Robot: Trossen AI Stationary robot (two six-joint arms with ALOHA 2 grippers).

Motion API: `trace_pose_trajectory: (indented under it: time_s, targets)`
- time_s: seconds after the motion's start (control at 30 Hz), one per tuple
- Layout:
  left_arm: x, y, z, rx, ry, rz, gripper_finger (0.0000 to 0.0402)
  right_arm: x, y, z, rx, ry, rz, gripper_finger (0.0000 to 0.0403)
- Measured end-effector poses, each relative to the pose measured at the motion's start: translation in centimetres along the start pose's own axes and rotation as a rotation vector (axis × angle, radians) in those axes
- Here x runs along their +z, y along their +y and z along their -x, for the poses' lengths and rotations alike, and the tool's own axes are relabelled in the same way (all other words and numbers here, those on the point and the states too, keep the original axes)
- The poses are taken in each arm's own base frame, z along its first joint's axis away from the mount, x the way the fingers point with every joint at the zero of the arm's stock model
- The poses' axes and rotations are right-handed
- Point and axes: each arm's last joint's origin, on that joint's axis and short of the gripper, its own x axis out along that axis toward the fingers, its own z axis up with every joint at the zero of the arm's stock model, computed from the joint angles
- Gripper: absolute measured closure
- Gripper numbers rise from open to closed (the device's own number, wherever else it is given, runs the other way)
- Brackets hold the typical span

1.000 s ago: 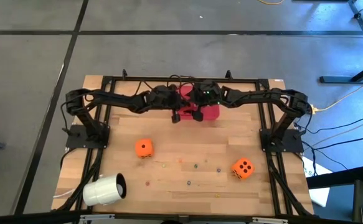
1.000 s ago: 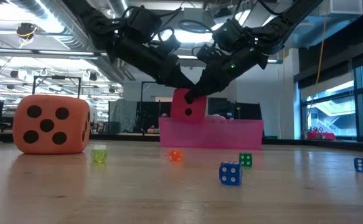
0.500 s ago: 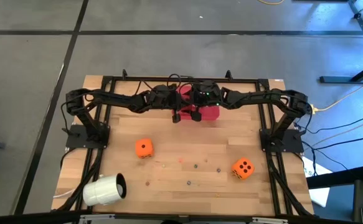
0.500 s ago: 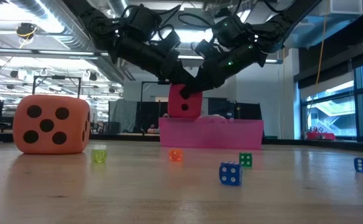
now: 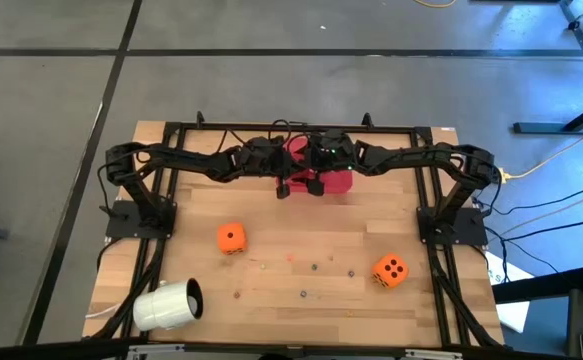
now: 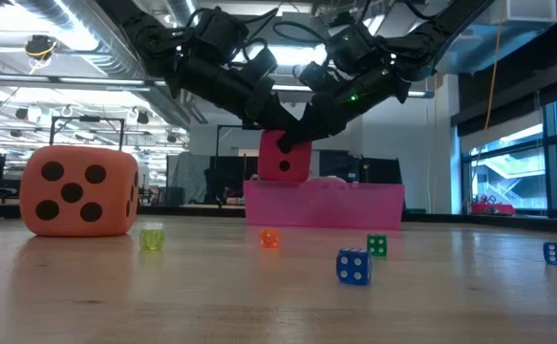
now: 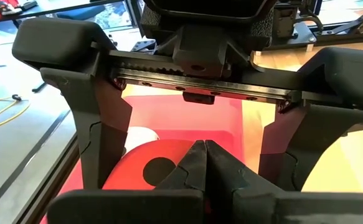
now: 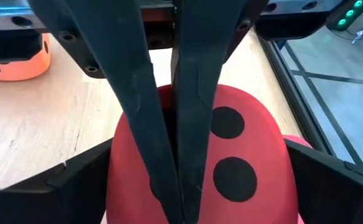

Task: Pick & Place Dice
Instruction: Put the large red dice into the red container

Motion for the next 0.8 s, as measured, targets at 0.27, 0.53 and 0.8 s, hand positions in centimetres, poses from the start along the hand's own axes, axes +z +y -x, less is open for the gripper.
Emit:
trace_pose_trajectory:
  time_s: [0.27, 0.53, 0.8]
  targets:
    - [-0.07, 0.03, 0.00, 0.005, 0.004, 0.000, 0.0400, -0.10, -0.19, 0.00, -0.084, 0.032, -0.003, 0.0003]
    - [-0.13, 0.01, 0.00, 0.003, 0.009, 0.002, 0.0400, -0.13, -0.23, 0.01, -0.094, 0.038, 0.004, 0.0003]
    - [-0.13, 0.01, 0.00, 0.003, 0.009, 0.003, 0.0401, -0.14, -0.23, 0.01, -0.093, 0.038, 0.004, 0.0003]
